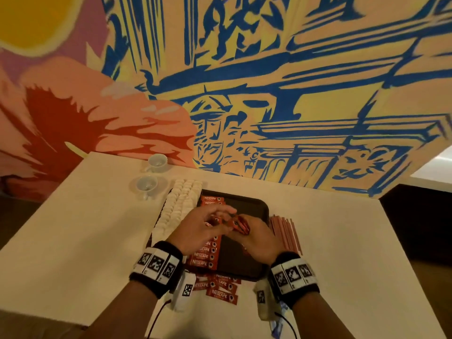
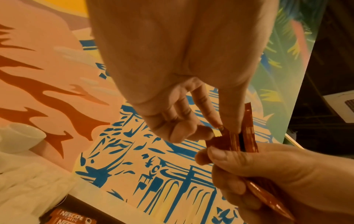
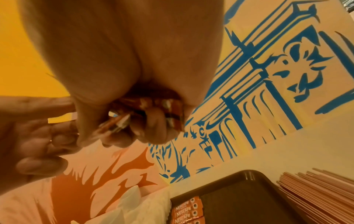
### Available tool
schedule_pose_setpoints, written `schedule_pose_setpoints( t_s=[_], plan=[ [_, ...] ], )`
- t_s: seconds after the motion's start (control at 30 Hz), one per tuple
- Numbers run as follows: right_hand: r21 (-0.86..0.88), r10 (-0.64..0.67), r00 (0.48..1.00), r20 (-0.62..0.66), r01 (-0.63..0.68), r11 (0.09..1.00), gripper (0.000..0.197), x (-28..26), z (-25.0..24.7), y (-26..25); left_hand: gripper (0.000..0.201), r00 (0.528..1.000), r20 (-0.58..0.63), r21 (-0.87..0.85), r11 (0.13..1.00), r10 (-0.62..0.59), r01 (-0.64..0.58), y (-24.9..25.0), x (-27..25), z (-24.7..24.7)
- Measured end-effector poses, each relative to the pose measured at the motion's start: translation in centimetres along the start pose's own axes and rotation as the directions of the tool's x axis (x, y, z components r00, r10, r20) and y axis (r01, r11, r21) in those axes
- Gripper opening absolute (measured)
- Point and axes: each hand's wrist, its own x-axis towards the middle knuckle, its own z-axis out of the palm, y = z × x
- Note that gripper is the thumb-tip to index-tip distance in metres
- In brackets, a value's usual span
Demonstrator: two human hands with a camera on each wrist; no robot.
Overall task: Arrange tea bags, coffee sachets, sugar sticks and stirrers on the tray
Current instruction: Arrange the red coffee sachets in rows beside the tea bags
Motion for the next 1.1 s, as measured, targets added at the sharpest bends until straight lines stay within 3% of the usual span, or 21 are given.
schedule_pose_setpoints(
  t_s=[0.13, 0.27, 0.33, 0.4, 0.6, 0.7, 0.77, 0.87, 0.97, 1.1],
  plan=[
    [0.034, -0.051, 0.998, 0.035, 0.049, 0.998, 0.003, -1.6, -0.4, -1.8, 0.037, 0.997, -0.066, -0.035, 0.998, 0.044, -0.046, 1.8, -1.9, 0.6],
    [0.027, -0.106, 0.993, 0.049, 0.105, 0.994, 0.009, -2.6, -0.8, -3.5, 0.027, 0.987, -0.126, -0.009, 0.995, 0.099, -0.1, 3.0, -3.7, 0.9],
    [0.018, -0.099, 0.995, 0.029, 0.099, 0.995, 0.001, -2.9, -0.8, -3.9, 0.02, 0.98, -0.165, -0.041, 0.992, 0.111, -0.119, 3.4, -4.3, 0.9],
    [0.005, -0.083, 0.996, 0.021, 0.083, 0.997, 0.009, -3.1, -0.7, -4.2, 0.014, 0.972, -0.197, -0.068, 0.987, 0.127, -0.143, 3.7, -5.0, 1.0],
    [-0.043, 0.003, 0.999, -0.042, -0.005, 0.999, 0.016, -4.5, -1.1, -4.6, 0.011, 0.964, -0.241, -0.314, 0.931, 0.113, -0.188, 4.7, -6.2, -0.4],
    [0.031, 0.08, 0.98, -0.181, -0.075, 0.997, 0.021, -4.5, -1.8, -5.6, 0.016, 0.971, -0.197, -0.336, 0.921, 0.138, -0.199, 4.9, -6.3, -2.1],
    [0.179, 0.128, 0.962, -0.243, -0.086, 0.98, 0.037, -4.3, -1.9, -6.8, 0.017, 0.974, -0.176, -0.323, 0.926, 0.146, -0.197, 4.9, -6.4, -3.2],
    [0.45, 0.218, 0.951, -0.221, -0.099, 0.888, 0.045, -4.0, -1.4, -8.5, 0.011, 0.977, -0.162, -0.288, 0.941, 0.135, -0.178, 4.1, -6.5, -4.7],
    [0.53, 0.165, 0.974, -0.156, -0.059, 0.846, 0.057, -4.0, -0.1, -10.1, 0.016, 0.988, -0.118, -0.275, 0.953, 0.097, -0.126, 3.4, -7.0, -6.0],
    [0.608, 0.121, 0.984, -0.132, -0.017, 0.794, 0.017, -4.0, 2.0, -12.2, 0.026, 0.998, -0.028, -0.228, 0.972, 0.052, -0.057, 2.1, -7.5, -7.5]
  ],
)
